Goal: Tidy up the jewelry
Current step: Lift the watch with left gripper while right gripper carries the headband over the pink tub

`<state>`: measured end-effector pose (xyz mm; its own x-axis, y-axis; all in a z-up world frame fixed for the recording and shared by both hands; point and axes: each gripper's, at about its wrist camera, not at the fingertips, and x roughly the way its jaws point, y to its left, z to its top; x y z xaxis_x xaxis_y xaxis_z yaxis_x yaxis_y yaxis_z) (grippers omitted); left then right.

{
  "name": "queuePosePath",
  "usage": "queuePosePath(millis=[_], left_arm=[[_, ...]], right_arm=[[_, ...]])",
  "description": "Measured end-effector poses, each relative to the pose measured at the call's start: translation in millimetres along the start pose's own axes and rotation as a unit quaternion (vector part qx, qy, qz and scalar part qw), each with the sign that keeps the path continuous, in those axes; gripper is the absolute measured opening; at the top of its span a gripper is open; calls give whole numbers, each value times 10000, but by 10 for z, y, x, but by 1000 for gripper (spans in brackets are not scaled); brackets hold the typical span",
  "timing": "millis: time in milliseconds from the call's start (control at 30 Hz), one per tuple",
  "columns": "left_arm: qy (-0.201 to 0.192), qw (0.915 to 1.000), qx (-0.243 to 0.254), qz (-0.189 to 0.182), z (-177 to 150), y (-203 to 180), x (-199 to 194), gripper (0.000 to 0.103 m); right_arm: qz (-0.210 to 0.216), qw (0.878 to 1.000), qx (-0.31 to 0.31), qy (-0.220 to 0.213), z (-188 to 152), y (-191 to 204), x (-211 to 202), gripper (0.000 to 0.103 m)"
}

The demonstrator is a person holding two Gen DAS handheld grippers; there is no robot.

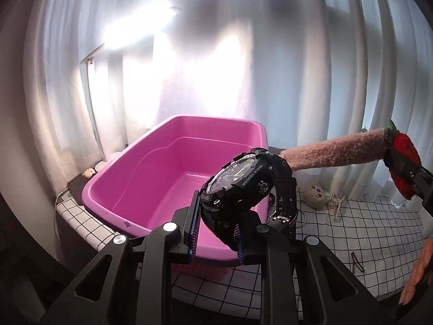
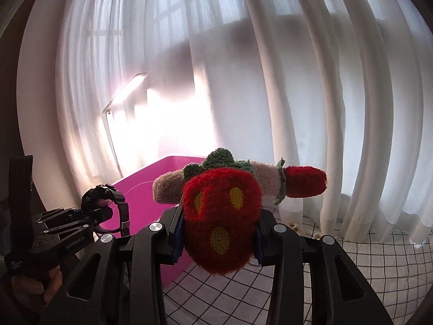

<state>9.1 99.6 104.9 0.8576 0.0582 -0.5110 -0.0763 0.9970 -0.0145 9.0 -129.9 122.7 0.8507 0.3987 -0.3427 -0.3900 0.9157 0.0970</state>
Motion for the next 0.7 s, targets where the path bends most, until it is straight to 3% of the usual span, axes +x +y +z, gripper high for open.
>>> queuePosePath(millis=[67,267,467,700], left_arm=[[-3,9999,9,102,91,99,64,22],[160,9998,-71,-86,273,331,266,20],[-101,9996,-149,-235,501,493,199,20],[35,9999,-143,-4,684,725,475,20]], right_arm=[[108,9999,-125,9,106,177,128,38],[336,9989,-285,144,329,572,544,38],[427,9983,-321,214,536,773,815,38],[454,9969,-449,468,593,939,1191,38]])
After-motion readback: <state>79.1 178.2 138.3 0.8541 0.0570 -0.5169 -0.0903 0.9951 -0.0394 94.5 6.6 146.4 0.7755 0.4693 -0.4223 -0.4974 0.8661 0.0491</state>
